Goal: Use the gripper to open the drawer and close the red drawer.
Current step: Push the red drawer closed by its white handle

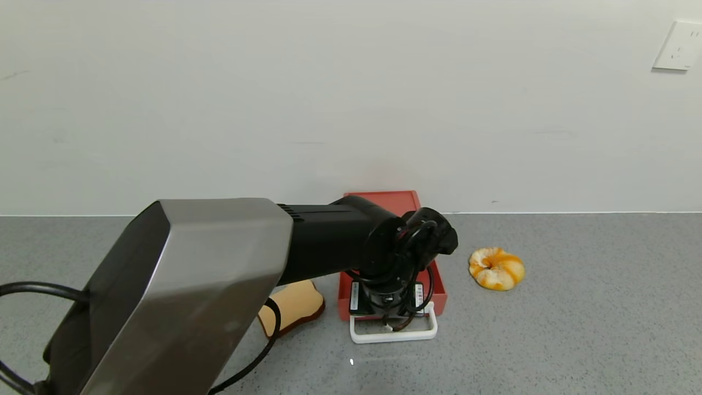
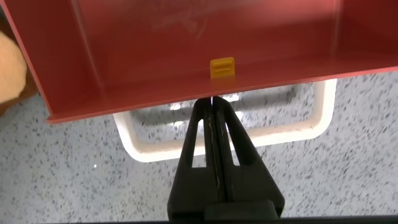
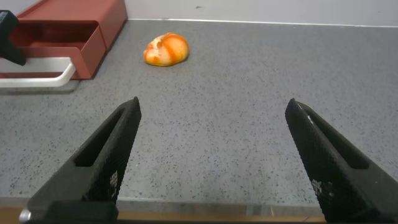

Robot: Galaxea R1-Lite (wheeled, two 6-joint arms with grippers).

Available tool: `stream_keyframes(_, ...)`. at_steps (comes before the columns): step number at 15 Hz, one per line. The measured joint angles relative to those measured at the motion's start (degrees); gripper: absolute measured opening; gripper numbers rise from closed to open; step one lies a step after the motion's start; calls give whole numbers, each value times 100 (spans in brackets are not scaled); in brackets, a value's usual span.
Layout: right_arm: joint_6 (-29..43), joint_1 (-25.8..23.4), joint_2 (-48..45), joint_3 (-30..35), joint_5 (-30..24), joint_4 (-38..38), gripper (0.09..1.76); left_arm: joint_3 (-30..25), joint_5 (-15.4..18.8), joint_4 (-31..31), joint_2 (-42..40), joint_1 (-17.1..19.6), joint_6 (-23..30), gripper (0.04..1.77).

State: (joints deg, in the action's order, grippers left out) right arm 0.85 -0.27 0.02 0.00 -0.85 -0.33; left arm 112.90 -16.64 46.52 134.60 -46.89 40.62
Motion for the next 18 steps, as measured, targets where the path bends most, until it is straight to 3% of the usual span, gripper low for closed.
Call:
stream_keyframes(11, 2, 0, 0, 0, 0, 2, 171, 13, -37, -735, 167, 364, -575, 11)
stream_keyframes(18, 0, 0, -2, 0, 0, 0, 171, 13, -229, -1292, 226, 511, -928, 11)
